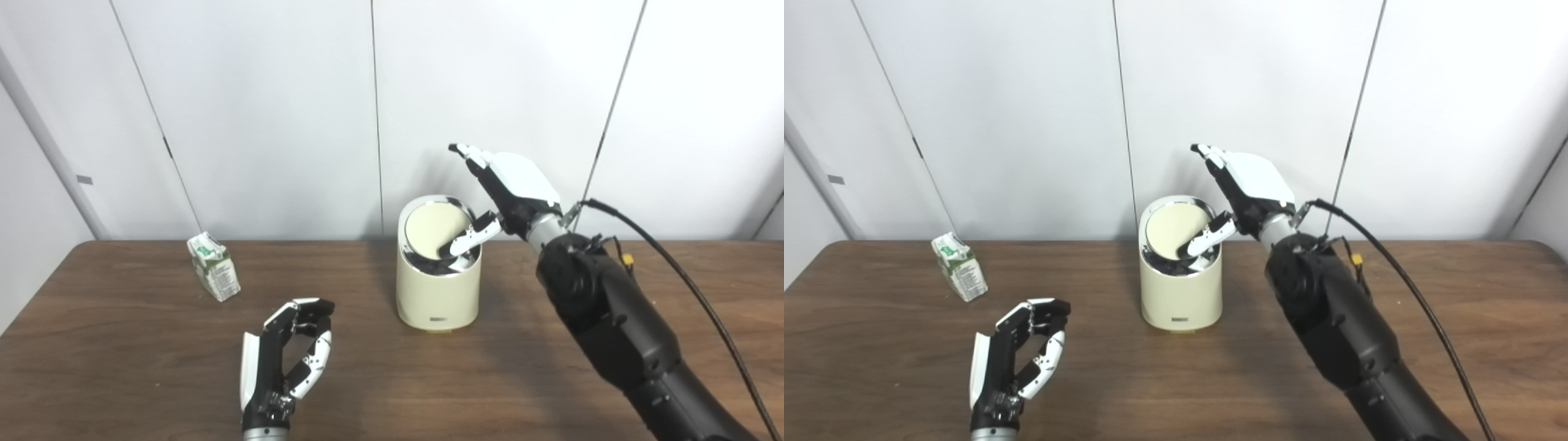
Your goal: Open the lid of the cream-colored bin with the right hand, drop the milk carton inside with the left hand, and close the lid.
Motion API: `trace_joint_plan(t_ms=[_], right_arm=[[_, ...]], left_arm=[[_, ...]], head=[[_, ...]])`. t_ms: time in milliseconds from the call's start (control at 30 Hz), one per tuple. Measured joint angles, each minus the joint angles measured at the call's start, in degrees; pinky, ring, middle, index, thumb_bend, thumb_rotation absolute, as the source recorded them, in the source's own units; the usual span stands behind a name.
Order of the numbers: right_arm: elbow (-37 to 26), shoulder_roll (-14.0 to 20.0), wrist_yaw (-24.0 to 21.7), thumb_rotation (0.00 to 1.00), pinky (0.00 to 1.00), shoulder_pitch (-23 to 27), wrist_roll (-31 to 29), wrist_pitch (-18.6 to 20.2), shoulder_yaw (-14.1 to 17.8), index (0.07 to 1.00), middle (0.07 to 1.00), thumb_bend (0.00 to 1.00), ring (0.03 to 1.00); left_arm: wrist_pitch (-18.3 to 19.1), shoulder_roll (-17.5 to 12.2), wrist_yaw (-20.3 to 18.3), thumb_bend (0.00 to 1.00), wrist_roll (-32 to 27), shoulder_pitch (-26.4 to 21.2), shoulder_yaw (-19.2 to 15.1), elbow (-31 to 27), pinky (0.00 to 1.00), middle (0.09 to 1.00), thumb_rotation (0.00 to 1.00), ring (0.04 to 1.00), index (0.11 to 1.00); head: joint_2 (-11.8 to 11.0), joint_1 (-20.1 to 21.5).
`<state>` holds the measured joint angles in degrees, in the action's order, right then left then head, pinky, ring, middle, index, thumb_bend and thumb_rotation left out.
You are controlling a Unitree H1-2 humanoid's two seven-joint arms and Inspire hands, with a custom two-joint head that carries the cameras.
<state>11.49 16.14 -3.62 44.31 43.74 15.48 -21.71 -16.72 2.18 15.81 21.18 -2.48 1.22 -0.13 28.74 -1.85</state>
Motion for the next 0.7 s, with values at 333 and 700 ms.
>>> trace_joint_plan(t_ms=[333, 700], right_arm=[[-1.83, 0.45, -1.93, 0.73, 0.93, -2.60, -1.31, 0.23, 1.68, 0.978, 0.984, 0.88, 0.980], [-9.46, 0.20, -13.78, 1.00, 0.82, -5.82, -14.49, 5.57, 8.11, 1.000, 1.000, 1.00, 0.956]], left_arm=[[-0.01, 0.02, 0.00, 0.20, 0.71, 0.05, 0.25, -0.01, 0.53, 0.624, 0.22, 0.601, 0.612], [-0.07, -0.06, -0.01, 0.21, 0.51, -0.03, 0.22, 0.01, 0.53, 0.623, 0.22, 0.600, 0.614]], head=[[0.17, -0.09], [-0.26, -0.17]])
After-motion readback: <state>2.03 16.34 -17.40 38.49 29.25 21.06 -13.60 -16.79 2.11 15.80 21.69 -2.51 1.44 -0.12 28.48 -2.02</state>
